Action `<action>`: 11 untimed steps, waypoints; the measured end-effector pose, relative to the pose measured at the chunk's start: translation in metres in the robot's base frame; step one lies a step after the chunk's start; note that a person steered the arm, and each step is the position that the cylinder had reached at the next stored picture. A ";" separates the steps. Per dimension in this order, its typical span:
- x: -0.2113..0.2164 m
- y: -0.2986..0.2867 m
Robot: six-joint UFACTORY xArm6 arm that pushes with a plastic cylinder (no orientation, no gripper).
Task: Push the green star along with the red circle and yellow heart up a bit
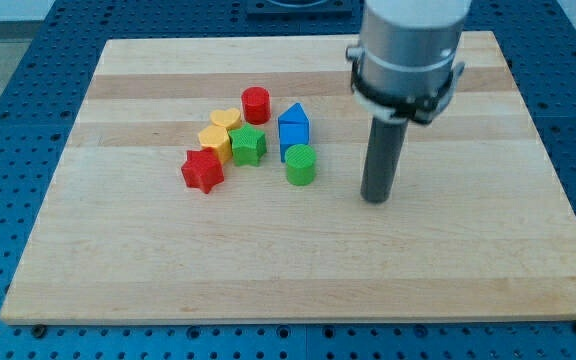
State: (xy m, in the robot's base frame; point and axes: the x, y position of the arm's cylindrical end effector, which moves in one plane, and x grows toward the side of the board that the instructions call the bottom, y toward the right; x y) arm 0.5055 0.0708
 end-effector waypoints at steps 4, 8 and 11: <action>-0.041 -0.130; -0.113 -0.139; -0.133 -0.148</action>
